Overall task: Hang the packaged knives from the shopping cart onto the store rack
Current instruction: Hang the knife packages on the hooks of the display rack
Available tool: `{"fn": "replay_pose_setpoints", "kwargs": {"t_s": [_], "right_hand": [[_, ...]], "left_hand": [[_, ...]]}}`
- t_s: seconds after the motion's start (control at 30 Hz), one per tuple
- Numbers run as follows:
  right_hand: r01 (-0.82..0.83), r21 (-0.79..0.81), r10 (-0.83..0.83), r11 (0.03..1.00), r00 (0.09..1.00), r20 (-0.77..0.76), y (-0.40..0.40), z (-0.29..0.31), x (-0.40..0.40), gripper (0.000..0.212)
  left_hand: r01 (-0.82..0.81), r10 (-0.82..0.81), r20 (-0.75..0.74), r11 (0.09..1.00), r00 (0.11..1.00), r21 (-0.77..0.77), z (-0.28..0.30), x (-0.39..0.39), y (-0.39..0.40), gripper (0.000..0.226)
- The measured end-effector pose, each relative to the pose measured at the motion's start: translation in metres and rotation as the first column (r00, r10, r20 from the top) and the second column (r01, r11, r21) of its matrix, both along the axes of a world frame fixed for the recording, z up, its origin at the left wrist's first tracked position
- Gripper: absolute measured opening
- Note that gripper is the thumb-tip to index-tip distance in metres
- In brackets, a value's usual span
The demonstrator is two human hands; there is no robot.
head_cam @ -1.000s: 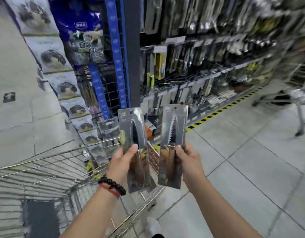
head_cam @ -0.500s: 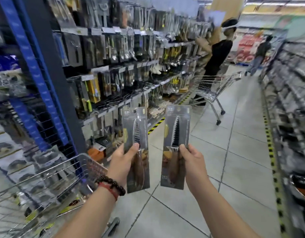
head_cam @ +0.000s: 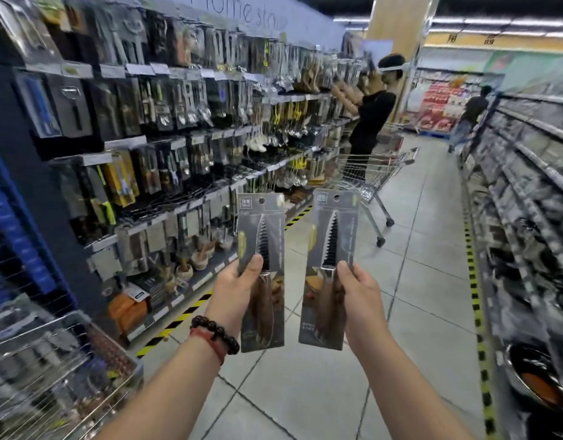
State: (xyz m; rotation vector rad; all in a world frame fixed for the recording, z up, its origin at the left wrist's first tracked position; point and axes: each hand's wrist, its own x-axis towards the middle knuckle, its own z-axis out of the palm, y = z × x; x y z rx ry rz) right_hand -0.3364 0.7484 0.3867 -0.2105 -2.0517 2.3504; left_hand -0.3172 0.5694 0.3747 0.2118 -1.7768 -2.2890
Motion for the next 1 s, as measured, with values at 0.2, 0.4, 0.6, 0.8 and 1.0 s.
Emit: {"fn": "replay_pose_setpoints", "kwargs": {"t_s": [0.2, 0.4, 0.6, 0.8, 1.0], "right_hand": [[-0.081, 0.022, 0.081, 0.996, 0.997, 0.012, -0.018, -0.008, -0.069, 0.029], [-0.217, 0.08, 0.217, 0.973, 0.976, 0.008, -0.058, -0.015, -0.172, 0.027], [-0.288, 0.104, 0.286, 0.952, 0.958, 0.033, -0.091, -0.002, -0.284, 0.028], [-0.347, 0.114, 0.345, 0.931, 0.938, 0.032, -0.115, -0.002, -0.382, 0.028], [-0.45, 0.073, 0.451, 0.89, 0.892, 0.004, -0.146, -0.01, -0.496, 0.024]], "left_hand": [[-0.118, 0.12, 0.031, 0.992, 0.992, -0.038, -0.003, -0.057, -0.01, 0.033], [-0.199, 0.2, 0.028, 0.98, 0.979, -0.01, -0.019, -0.152, -0.047, 0.026], [-0.265, 0.265, 0.009, 0.964, 0.964, -0.014, -0.015, -0.251, -0.083, 0.035], [-0.316, 0.317, 0.019, 0.948, 0.948, -0.038, -0.014, -0.34, -0.112, 0.013], [-0.397, 0.399, 0.005, 0.915, 0.917, -0.071, -0.009, -0.427, -0.12, 0.027]]}}
